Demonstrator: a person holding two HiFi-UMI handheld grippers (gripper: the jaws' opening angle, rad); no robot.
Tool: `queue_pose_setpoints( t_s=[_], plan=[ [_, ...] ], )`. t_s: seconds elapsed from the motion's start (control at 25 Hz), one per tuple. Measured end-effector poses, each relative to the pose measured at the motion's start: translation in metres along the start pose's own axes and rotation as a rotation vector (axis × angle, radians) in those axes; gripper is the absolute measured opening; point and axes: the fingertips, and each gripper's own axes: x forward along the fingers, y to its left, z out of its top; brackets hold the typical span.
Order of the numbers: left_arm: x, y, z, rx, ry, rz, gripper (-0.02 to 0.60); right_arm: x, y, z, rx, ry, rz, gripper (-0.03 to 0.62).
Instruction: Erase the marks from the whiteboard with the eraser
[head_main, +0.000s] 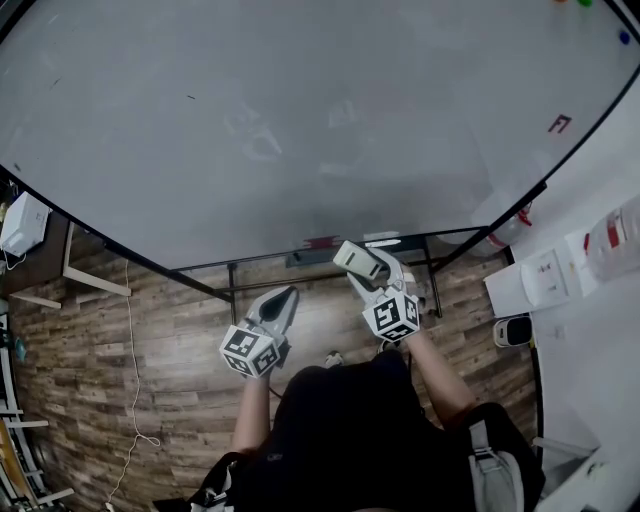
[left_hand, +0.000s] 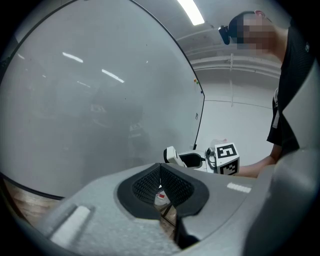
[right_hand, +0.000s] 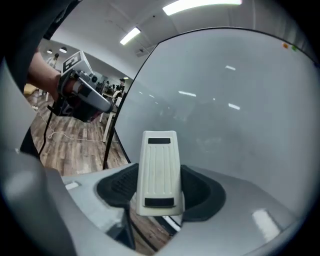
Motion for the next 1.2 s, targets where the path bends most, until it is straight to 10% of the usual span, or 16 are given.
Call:
queue_pose_setpoints(
  t_s=[0.52,1.2],
  plan=[
    [-0.003,-0.013,-0.013,0.001,0.029,-0.037,0.011,-0.027,0.045,-0.042,0.250,0.010,0.111,0.258],
    [-0.001,-0.020,-0.019,-0.010,0.036,-0.058,0.011,-0.036,0.051,-0.048,0.238,0.039,0.123,0.258]
  ],
)
